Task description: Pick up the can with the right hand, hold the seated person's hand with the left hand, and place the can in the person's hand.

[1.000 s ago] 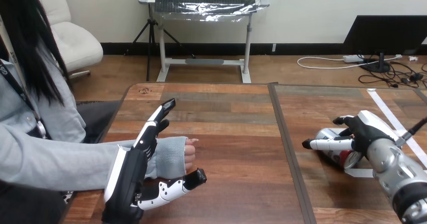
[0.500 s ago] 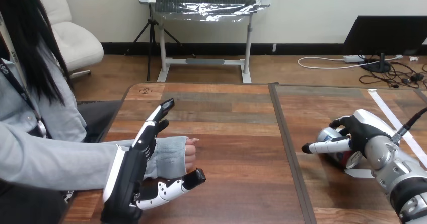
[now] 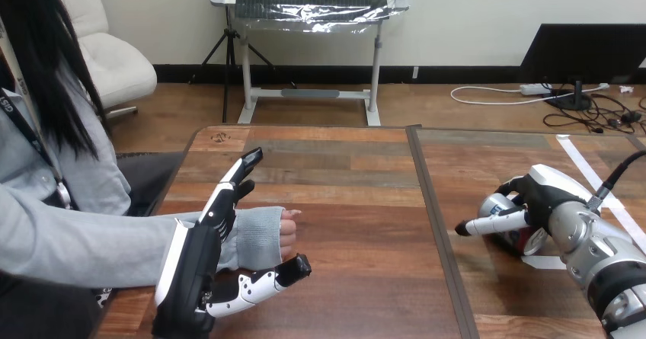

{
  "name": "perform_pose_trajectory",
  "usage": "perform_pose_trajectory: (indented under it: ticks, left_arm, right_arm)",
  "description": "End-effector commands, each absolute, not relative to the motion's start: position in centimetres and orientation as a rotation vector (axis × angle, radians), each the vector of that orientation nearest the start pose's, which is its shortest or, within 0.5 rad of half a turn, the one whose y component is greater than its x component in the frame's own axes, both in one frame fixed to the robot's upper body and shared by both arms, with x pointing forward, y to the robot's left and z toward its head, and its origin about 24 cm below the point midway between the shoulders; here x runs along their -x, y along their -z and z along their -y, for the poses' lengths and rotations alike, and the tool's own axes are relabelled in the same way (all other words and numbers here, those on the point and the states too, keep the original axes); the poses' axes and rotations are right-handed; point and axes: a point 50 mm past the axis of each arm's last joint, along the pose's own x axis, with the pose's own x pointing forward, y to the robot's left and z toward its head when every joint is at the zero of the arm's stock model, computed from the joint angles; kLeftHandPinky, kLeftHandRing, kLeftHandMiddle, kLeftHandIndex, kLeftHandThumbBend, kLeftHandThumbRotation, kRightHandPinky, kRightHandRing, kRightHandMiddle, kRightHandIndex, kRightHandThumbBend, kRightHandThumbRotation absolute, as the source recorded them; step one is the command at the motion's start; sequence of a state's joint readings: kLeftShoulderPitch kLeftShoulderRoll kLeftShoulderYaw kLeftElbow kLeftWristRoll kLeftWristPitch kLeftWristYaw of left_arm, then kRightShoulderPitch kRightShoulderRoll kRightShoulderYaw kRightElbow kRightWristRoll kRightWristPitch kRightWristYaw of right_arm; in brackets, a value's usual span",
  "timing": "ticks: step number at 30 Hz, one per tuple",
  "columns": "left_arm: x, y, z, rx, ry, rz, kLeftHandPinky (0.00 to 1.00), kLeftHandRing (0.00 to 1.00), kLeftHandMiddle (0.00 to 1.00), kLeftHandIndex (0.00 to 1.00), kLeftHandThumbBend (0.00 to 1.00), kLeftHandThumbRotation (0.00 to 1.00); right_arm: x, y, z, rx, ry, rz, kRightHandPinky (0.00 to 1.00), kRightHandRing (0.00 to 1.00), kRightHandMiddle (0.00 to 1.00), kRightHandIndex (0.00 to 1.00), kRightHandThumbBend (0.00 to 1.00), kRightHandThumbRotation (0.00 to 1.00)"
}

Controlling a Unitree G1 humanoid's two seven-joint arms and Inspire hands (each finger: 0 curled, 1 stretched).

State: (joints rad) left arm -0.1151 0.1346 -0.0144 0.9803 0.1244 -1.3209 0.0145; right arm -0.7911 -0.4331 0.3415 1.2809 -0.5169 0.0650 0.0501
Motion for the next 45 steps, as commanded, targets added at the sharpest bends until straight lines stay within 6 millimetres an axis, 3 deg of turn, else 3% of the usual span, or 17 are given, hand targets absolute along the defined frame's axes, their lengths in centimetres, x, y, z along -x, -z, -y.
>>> perform_pose_trajectory:
  ticks: [1, 12, 19, 27, 32, 45]
  left_arm:
    - [-21.8, -0.2, -16.3, -0.176, 0.151, 0.555, 0.90, 0.95, 0.93, 0.90, 1.00, 0.45]
    - [-21.7, -0.1, -16.3, -0.164, 0.149, 0.551, 0.91, 0.95, 0.93, 0.90, 1.00, 0.45]
    - [-21.7, -0.1, -16.4, -0.168, 0.143, 0.552, 0.91, 0.95, 0.93, 0.90, 1.00, 0.45]
    - [-21.6, -0.1, -16.4, -0.169, 0.141, 0.551, 0.91, 0.95, 0.93, 0.90, 1.00, 0.45]
    - [-21.5, -0.1, -16.4, -0.170, 0.140, 0.551, 0.91, 0.95, 0.93, 0.90, 1.00, 0.45]
    - [-21.5, -0.1, -16.3, -0.168, 0.143, 0.555, 0.90, 0.94, 0.93, 0.90, 1.00, 0.45]
  right_arm:
    - [-34.7, -0.8, 24.2, 1.157, -0.178, -0.654, 0.47, 0.65, 0.75, 0.80, 0.92, 0.38]
    - [-34.5, -0.4, 24.0, 1.199, -0.212, -0.648, 0.47, 0.66, 0.73, 0.74, 0.92, 0.18]
    - [-34.4, -0.4, 24.1, 1.209, -0.218, -0.631, 0.53, 0.69, 0.72, 0.63, 0.90, 0.04]
    - [-34.4, -0.5, 24.2, 1.184, -0.215, -0.593, 0.51, 0.63, 0.67, 0.56, 0.86, 0.00]
    - [-34.4, -0.6, 24.3, 1.193, -0.216, -0.563, 0.54, 0.65, 0.66, 0.52, 0.83, 0.00]
    - [-34.8, -1.5, 24.3, 1.145, -0.191, -0.477, 0.57, 0.66, 0.65, 0.50, 0.84, 0.00]
